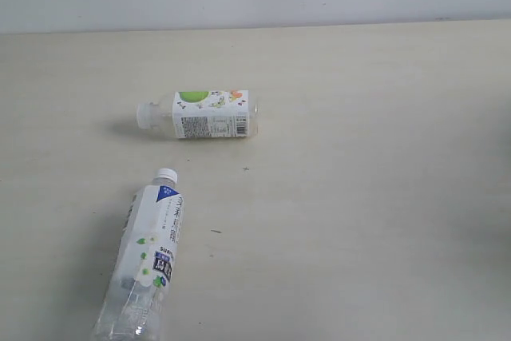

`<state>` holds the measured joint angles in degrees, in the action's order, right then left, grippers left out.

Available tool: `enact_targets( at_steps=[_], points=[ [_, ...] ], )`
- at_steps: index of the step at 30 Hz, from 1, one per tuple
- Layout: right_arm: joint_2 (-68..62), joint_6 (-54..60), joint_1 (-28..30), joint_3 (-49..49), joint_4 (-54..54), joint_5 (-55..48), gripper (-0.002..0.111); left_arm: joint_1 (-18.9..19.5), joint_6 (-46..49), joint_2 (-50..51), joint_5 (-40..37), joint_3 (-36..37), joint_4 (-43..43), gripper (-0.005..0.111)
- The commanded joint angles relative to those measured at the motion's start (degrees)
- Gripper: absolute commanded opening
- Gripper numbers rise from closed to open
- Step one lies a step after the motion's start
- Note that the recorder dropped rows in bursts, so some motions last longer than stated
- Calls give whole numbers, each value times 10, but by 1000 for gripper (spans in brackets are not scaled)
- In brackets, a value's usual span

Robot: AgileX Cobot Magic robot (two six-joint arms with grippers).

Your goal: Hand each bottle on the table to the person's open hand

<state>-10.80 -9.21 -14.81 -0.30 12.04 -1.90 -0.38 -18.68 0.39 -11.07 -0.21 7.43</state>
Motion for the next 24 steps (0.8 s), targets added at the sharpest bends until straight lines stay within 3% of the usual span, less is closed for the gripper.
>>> enact_targets(
  at_steps=[1, 24],
  points=[
    [1, -2, 2, 3, -2, 3, 0, -3, 0, -4, 1, 2, -3, 0],
    [1, -2, 2, 3, -2, 3, 0, -3, 4, -4, 25, 2, -2, 0]
  ],
)
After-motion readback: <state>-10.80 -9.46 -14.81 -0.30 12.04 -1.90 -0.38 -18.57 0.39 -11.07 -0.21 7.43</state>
